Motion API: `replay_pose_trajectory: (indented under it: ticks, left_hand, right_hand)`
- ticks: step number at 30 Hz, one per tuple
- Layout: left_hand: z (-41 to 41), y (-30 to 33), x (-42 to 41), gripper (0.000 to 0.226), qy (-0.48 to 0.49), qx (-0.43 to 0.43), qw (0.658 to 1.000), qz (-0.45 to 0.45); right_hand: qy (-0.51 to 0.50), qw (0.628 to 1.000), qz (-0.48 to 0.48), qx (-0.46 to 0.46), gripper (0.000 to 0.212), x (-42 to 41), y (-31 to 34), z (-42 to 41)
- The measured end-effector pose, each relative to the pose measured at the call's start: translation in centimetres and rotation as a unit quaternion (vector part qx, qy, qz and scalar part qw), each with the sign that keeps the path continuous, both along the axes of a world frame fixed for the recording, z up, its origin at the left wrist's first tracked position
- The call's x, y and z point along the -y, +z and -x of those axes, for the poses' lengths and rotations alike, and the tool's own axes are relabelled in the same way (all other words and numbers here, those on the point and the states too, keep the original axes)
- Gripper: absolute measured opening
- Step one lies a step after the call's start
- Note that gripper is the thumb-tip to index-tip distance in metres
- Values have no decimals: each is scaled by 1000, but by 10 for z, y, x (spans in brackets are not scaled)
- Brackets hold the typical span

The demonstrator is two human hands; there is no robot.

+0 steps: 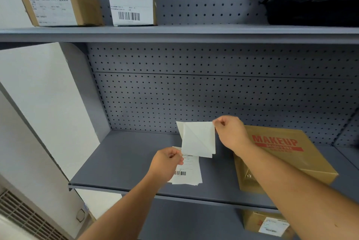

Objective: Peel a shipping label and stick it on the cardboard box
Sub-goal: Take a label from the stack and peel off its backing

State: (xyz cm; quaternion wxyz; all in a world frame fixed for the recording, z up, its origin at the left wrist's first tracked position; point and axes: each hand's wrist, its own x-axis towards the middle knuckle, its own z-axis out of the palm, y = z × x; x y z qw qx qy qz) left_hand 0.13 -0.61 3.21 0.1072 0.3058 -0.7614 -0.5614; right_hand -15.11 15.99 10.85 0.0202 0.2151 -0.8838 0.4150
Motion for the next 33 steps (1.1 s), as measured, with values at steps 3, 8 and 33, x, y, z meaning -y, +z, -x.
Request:
replay_pose_trajectory:
  ticks: [3,8,33]
  left_hand:
    - [-1,-3,3,19,0,17,1000,21]
    - [-5,-8,11,22,9,41,999,28]
    - [-9,-26,27,19,-15,127,976,178]
  right_hand:
    - [-6,1000,-9,-14,37,-6,7,8]
    - [11,998,-36,-42,27,-17,23,17]
    - [1,978,-89,-188,28,-72,88,43]
